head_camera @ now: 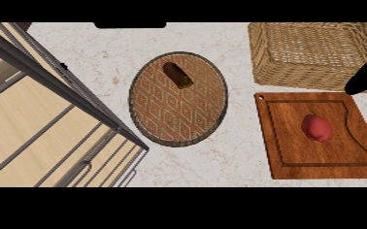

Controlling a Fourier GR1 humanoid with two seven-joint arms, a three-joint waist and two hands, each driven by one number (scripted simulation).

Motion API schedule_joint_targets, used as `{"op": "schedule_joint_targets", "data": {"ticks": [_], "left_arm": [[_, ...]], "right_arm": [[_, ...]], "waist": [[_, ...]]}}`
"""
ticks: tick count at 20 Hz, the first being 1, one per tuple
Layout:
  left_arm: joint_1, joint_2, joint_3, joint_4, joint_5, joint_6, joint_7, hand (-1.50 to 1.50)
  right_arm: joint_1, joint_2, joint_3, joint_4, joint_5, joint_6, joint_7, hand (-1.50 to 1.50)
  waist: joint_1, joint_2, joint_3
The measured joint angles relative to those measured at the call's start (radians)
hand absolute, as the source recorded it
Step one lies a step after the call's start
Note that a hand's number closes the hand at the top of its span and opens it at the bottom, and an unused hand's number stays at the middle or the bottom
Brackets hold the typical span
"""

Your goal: Pick the bell pepper from the cutting board and place it in the basket

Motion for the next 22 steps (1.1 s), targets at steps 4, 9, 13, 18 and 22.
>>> {"op": "schedule_joint_targets", "data": {"ticks": [4,9,13,18,22], "left_arm": [[0.010,-0.009,0.010,-0.004,-0.005,0.000,-0.010,0.00],[0.013,-0.015,0.023,-0.004,-0.013,-0.008,-0.011,0.00],[0.028,-0.020,0.030,-0.019,-0.020,-0.017,-0.014,0.00],[0.028,-0.034,0.030,-0.053,-0.033,-0.015,0.026,0.00],[0.005,-0.039,0.044,-0.026,-0.042,-0.034,0.023,0.00]], "right_arm": [[0.049,-0.045,-0.074,-0.058,-0.146,0.027,0.027,-1.50],[0.184,-0.098,-0.175,-0.210,-0.250,0.012,0.053,-1.50],[0.357,-0.095,-0.255,-0.373,-0.256,-0.017,0.050,-1.50],[0.560,-0.024,-0.311,-0.467,-0.125,-0.033,-0.044,-1.50],[0.676,0.050,-0.316,-0.457,0.048,-0.088,-0.192,-1.50]], "waist": [[-0.007,-0.001,0.002],[-0.010,0.002,0.004],[-0.011,0.002,0.005],[0.001,0.009,0.003],[0.007,0.011,0.005]]}}
